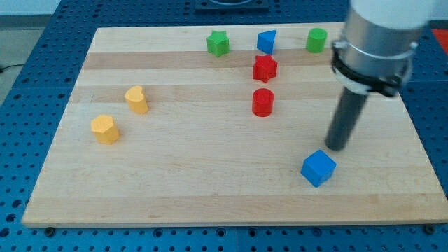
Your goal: Move the blue cube down to the red circle
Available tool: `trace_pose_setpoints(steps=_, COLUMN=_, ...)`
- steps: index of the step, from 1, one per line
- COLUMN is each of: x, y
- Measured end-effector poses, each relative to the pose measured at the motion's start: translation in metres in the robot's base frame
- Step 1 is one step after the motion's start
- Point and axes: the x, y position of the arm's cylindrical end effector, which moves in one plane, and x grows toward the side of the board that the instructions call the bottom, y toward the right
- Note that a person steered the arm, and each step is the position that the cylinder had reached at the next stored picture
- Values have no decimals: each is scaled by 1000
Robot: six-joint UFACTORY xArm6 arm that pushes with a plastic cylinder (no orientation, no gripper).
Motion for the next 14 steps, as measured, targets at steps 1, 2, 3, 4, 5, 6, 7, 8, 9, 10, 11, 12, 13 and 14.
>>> trace_pose_setpoints(steps=1, x=23, y=16)
trace_pose_setpoints(steps=2, x=33, y=9)
trace_pose_setpoints(steps=3, x=58, y=0)
trace_pose_setpoints(steps=4, x=56, y=-36)
trace_pose_setpoints(steps=5, x=40, y=-59)
trace_pose_setpoints(steps=6, x=27, y=-66)
trace_pose_setpoints(steps=7, x=14, y=-66)
trace_pose_setpoints(steps=8, x=11, y=-58)
trace_pose_setpoints(steps=9, x=4, y=-30)
trace_pose_setpoints(steps=10, x=-8, y=-41)
trace_pose_setpoints(steps=11, x=-3, y=-60)
trace_pose_setpoints(steps=12, x=5, y=-63)
trace_pose_setpoints(steps=13, x=-3, y=-63)
trace_pose_setpoints(steps=14, x=-9, y=-117)
